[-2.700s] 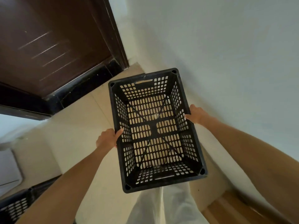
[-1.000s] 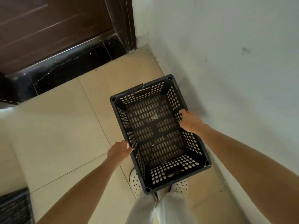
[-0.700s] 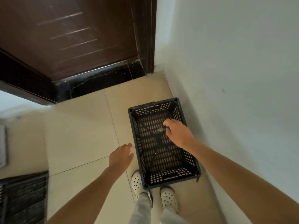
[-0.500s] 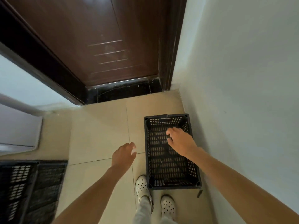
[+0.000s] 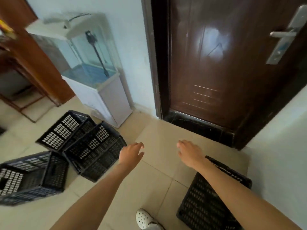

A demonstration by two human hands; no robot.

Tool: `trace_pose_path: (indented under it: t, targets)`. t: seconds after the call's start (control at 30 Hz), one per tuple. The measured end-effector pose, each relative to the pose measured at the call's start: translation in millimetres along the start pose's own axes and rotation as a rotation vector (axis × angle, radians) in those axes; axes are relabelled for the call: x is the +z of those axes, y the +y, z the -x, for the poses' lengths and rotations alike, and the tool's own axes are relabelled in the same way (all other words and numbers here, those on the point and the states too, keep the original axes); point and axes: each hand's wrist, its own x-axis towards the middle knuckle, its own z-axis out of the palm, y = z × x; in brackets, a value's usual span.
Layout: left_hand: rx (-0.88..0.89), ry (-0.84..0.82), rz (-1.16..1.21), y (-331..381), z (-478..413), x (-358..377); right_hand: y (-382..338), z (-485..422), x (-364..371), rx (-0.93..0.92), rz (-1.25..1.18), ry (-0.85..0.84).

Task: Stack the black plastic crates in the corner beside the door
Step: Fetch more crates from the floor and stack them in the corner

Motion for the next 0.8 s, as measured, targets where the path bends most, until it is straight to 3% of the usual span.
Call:
trace_pose_path:
  t: [0.3, 0.5, 0.8]
  targets:
    - [-0.418, 0.187, 0.021, -180, 103, -65, -220, -79, -35, -0.407, 0.065, -0.004]
    - [-0.663, 0.185, 0.077, -305, 180, -74, -363, -111, -15, -0.602, 0.062, -0.06]
    - [-0.856, 0.247, 0.11, -502, 285, -99, -605, -157, 18, -0.824, 0.129, -0.076]
